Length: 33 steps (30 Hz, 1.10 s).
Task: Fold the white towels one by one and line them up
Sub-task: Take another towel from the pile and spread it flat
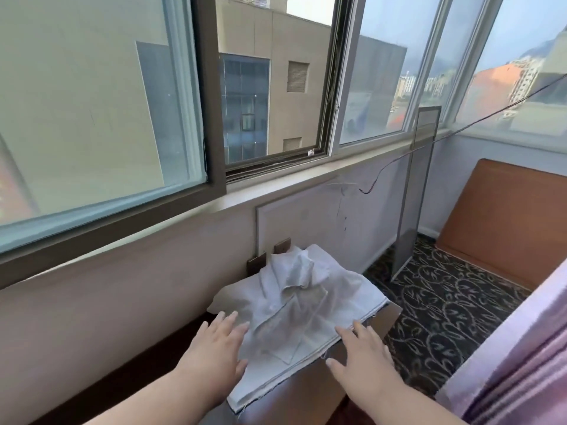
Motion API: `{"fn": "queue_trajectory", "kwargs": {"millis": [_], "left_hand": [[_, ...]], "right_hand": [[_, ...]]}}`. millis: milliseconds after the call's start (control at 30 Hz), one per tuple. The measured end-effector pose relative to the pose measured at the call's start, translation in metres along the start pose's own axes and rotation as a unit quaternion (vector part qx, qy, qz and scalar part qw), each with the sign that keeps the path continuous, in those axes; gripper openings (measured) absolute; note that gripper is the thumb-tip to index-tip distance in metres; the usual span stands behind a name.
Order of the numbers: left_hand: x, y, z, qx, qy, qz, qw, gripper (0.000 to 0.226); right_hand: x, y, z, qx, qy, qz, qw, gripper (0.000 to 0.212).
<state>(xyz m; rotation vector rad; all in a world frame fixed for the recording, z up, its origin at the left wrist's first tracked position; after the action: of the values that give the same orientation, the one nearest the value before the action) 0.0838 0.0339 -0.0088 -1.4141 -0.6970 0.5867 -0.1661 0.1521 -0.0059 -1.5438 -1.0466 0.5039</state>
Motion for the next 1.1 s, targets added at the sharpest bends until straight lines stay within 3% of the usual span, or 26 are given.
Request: {"fn": "queue_trajectory", "kwargs": {"millis": [267,467,567,667,767,900,967,1034,1100], "left_hand": [[-0.089,0.005,0.008,-0.006,-0.058,-0.036,0.998,0.072],[-0.152,-0.022,0.019,-0.021,-0.101,-0.055,0.993,0.071],[-0.166,-0.021,0.027,0.003,-0.140,-0.065,0.988,0.072],[-0.161,-0.013,0.034,0.062,-0.193,-0.062,0.977,0.074],[-0.153,-0.009,0.041,0.133,-0.240,-0.034,0.961,0.078],[-0.141,-0.008,0.037,0.279,-0.324,0.025,0.904,0.094],[-0.137,-0.020,0.037,0.335,-0.331,0.097,0.877,0.093],[-0.125,-0.040,0.033,0.410,-0.328,0.216,0.823,0.079],[-0.106,-0.054,0.026,0.496,-0.346,0.284,0.744,0.055]], "right_hand": [[-0.134,-0.013,-0.039,0.032,-0.074,-0.030,0.996,0.069],[-0.228,-0.030,-0.089,-0.015,-0.118,-0.071,0.990,0.078],[-0.256,-0.017,-0.099,-0.063,-0.094,-0.120,0.986,0.087],[-0.267,-0.005,-0.104,-0.076,-0.091,-0.164,0.979,0.061],[-0.259,-0.010,-0.112,-0.203,-0.084,-0.181,0.959,0.040],[-0.225,-0.045,-0.136,-0.342,-0.210,-0.140,0.905,0.026],[-0.201,-0.058,-0.150,-0.381,-0.277,-0.148,0.869,0.025],[-0.178,-0.071,-0.167,-0.395,-0.344,-0.156,0.837,0.025],[-0.158,-0.080,-0.183,-0.408,-0.383,-0.170,0.811,0.023]]}}
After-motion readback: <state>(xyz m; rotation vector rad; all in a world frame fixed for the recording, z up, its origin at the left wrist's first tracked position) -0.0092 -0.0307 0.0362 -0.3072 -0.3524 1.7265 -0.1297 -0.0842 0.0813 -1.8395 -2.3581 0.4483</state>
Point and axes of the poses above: each hand's wrist, its own x-axis away from the middle knuckle, its own y-axis out of the palm, z = x × y, the point moved 9 cm from there along -x, towards the middle knuckle, and after that the axes turned 8 degrees about y, right-handed, at the moved point
